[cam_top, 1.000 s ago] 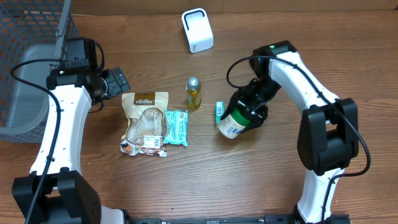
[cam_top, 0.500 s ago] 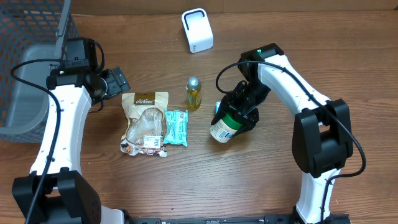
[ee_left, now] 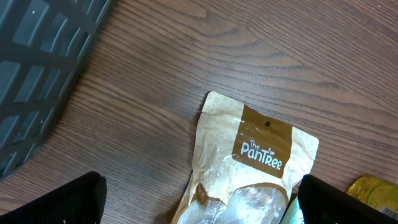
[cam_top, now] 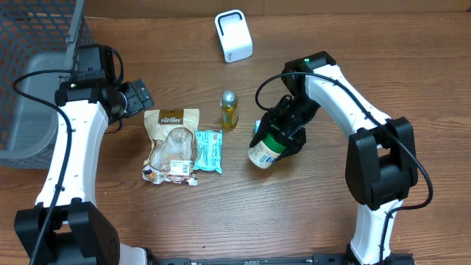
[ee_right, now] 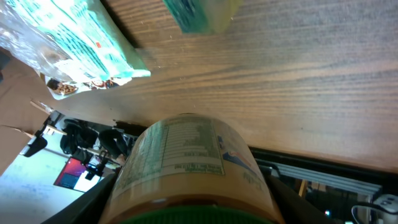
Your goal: Scan the item barcode
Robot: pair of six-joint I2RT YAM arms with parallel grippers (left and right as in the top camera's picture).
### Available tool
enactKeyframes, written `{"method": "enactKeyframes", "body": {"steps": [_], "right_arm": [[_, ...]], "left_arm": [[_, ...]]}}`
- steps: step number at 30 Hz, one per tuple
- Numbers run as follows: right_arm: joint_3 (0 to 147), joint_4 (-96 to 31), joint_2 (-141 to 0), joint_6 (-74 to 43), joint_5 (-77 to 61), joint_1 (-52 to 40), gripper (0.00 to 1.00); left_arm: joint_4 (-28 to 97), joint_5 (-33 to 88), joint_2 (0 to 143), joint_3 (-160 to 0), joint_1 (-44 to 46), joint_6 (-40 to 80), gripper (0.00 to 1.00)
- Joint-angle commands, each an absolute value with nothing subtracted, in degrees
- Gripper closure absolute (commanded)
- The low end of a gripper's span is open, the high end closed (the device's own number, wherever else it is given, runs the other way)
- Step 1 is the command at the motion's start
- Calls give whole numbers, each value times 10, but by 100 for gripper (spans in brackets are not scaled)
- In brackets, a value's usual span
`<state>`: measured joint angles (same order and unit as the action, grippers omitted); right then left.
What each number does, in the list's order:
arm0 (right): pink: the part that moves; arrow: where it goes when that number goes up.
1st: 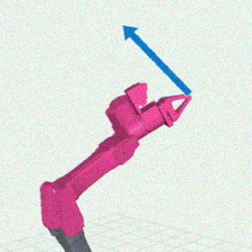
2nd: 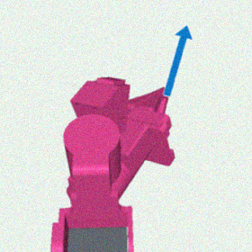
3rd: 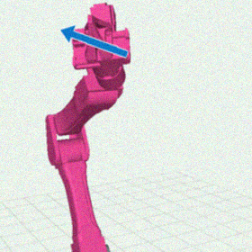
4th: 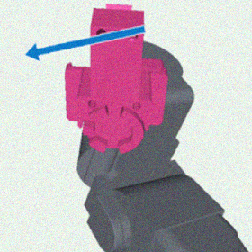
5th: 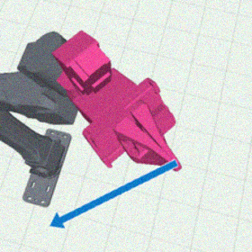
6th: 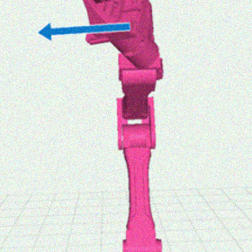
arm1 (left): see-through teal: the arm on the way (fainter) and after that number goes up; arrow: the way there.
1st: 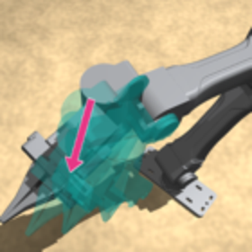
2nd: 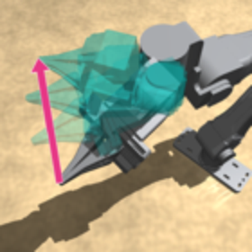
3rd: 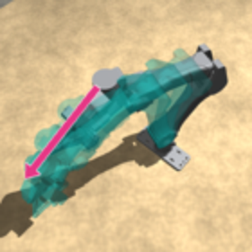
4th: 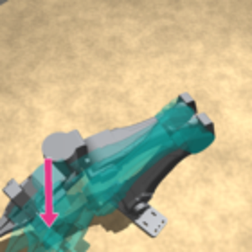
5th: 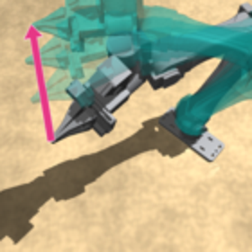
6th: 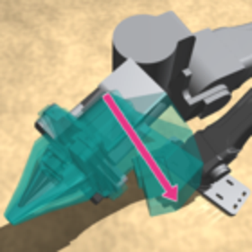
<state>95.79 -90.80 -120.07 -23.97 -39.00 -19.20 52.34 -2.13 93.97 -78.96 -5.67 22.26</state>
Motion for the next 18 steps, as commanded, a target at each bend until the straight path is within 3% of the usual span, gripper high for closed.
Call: {"method": "enactKeyframes", "body": {"steps": [1,11,18], "right_arm": [[972,-921,-1181,-237,-408,-193,89],[972,-926,-1181,-237,-406,-197,92],[972,-864,-1181,-237,-371,-193,96]], "left_arm": [[522,-19,934,-797,-56,218,0],[522,-19,934,-797,-56,218,1],[522,-19,934,-797,-56,218,0]]}}
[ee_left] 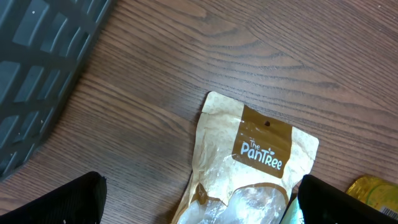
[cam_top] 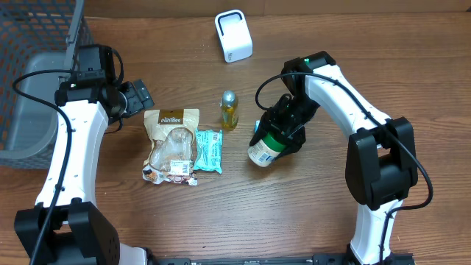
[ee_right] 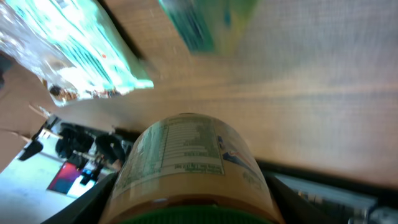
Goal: Scan the item barcode
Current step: 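Carry the jar up to the white scanner and hold its label there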
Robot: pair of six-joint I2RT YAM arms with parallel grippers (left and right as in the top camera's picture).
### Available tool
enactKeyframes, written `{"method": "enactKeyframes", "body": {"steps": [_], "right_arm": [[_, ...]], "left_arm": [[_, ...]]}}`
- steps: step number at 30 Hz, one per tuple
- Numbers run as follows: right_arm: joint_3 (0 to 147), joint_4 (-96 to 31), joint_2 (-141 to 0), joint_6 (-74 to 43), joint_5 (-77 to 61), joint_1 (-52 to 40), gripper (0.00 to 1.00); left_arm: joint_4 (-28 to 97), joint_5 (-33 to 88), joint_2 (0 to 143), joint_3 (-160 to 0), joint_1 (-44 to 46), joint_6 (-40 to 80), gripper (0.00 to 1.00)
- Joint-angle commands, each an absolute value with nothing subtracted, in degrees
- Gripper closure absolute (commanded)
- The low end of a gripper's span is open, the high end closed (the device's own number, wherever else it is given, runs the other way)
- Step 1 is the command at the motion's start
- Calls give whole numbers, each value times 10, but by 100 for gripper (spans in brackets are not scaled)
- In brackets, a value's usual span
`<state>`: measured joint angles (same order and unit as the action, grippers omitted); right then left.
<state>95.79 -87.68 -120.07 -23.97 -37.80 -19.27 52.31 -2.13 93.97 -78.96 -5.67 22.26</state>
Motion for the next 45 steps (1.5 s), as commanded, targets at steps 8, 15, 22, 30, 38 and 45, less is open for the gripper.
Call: {"method": "enactKeyframes", "body": {"steps": [8,15,22,30,38,45], "right_arm": [[995,-866,-1181,-166,-480,-136,96],[1098,-906,-1181,-163,-492,-85,96],[1131,-759,-1181,-163,-492,-85,96],[1129,-541,-1181,-169,-416,-114,96],[1128,-326,-1196,-140,-39,-218,96],[1128,-233,-1229,-117,17,-247,96]], "left_arm": [[522,-19,934,-797,-56,218,0],[522,-19,934,-797,-56,218,1],[522,-19,934,-797,-56,218,0],[522,-19,934,-797,-56,218,1],[522,-19,934,-797,-56,218,0],[522,-19,934,-797,-56,218,1]]}}
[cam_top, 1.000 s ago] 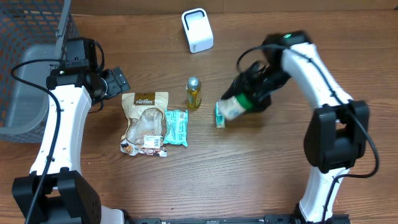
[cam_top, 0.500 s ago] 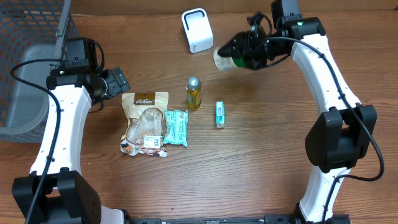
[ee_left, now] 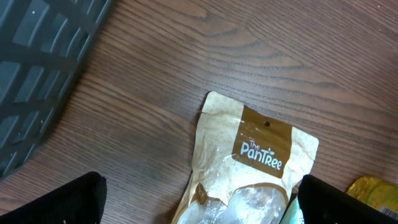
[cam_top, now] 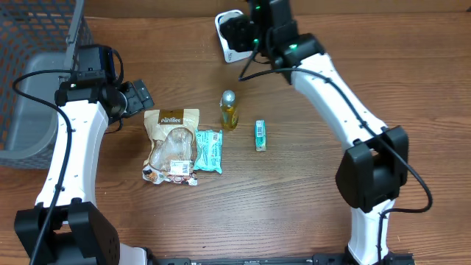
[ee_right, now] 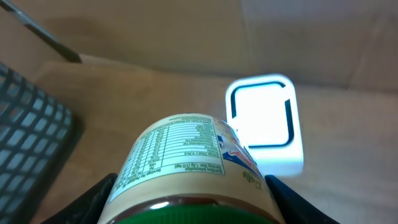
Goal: Scan the item barcode
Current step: 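Carry the jar up to the white scanner and hold its label there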
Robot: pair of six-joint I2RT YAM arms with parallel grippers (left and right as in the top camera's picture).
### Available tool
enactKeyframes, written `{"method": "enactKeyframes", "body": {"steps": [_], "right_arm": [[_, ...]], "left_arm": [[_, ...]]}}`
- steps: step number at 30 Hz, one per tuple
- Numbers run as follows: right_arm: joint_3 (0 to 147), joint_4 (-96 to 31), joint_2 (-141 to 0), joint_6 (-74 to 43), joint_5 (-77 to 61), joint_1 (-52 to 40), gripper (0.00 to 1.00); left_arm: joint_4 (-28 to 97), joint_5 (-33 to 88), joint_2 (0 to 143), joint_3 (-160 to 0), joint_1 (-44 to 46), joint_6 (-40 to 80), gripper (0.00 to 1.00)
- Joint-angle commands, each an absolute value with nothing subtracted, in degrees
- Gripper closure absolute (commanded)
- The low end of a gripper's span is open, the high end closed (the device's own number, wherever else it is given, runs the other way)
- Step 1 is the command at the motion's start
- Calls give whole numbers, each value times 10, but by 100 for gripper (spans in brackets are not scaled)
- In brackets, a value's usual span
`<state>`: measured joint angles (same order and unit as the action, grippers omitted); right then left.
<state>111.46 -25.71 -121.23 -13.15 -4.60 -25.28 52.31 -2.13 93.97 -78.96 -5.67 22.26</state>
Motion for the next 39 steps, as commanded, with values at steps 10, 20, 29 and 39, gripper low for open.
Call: {"method": "enactKeyframes", "body": {"steps": [10,20,29,39], "right_arm": [[1128,-121,-1301,-117,14,-247,96],[1128,-15,-1328,-117,14,-247,96],[1119,58,-1339,-117,15,-247,96],[1118,139,-1384,-117,15,-246,96]], "left_arm": [[522,-19,934,-797,-56,218,0],[522,-19,934,-797,-56,218,1],[522,-19,934,-797,-56,218,1],[522,-19,934,-797,-56,218,0]]}}
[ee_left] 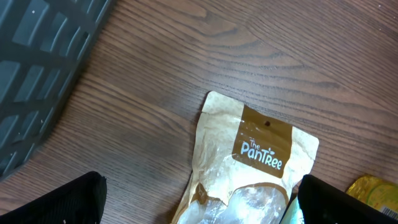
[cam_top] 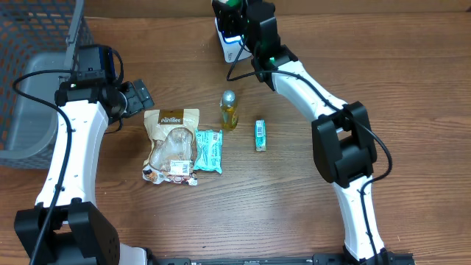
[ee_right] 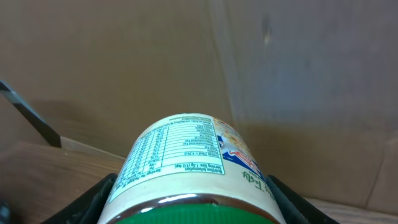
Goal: Scan the item barcode
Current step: 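Carry the jar up to the white scanner and hold its label there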
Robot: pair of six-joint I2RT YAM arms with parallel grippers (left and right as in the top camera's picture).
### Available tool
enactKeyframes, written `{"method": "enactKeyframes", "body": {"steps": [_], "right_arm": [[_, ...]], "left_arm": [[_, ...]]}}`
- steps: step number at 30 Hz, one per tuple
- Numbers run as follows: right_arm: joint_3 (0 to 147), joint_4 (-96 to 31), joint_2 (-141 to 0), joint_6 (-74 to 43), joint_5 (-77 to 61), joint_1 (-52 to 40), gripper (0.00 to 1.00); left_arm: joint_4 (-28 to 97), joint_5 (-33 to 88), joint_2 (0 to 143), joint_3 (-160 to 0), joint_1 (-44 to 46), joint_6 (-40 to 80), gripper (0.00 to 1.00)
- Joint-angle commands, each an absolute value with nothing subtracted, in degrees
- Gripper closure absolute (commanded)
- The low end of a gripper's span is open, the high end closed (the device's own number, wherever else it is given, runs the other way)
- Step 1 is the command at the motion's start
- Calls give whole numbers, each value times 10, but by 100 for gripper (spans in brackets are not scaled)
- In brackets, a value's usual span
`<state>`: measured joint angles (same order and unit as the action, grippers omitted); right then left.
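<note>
The item is a jar (ee_right: pixel 193 168) with a green lid and a white nutrition label. My right gripper (ee_right: pixel 193 208) is shut on it, one black finger on each side. In the overhead view the right gripper (cam_top: pixel 240 16) is at the table's far edge, directly over the white scanner (cam_top: pixel 234 48), most of which it hides. In the right wrist view only a brown cardboard wall shows behind the jar. My left gripper (cam_top: pixel 137 97) hangs open at the left, above the top edge of the Pantree pouch (ee_left: pixel 261 155).
On the table lie a Pantree pouch (cam_top: pixel 171 143), a teal packet (cam_top: pixel 208 149), a small yellow bottle (cam_top: pixel 229 109) and a small teal box (cam_top: pixel 260 135). A grey wire basket (cam_top: pixel 37 73) stands at the far left.
My right gripper with the jar has moved farther back, onto the scanner. The scanner's lit window has dropped out of the right wrist view, which now shows the cardboard wall. The left arm is unchanged.
My right gripper first held the jar low over the table, right of the teal packet, and stayed there. Then it held the jar up at the back, facing the scanner's window. Now it is over the scanner, pointing at the wall.
</note>
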<state>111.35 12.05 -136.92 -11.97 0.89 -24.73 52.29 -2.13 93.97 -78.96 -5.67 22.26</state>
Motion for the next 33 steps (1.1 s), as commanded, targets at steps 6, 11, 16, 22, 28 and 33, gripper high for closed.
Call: {"method": "enactKeyframes", "body": {"steps": [6,11,16,22,28,33], "right_arm": [[1118,211,-1410,-117,20,-246,96],[1118,225,-1437,-117,30,-246,96],[1118,258,-1469,-117,30,-246,96],[1118,279,-1480,-117,30,-242,96],[1118,309,-1474,-119,15,-224,96],[1118,290,-1423,-120,-29,-204,96]], "left_arm": [[522,-19,934,-797,-56,218,1],[522,-19,934,-797,-56,218,0],[522,-19,934,-797,-56,218,0],[522,-19,934,-797,-56,218,0],[522,-19,934,-797,-56,218,1],[522,-19,934,-797,-56,218,0]]}}
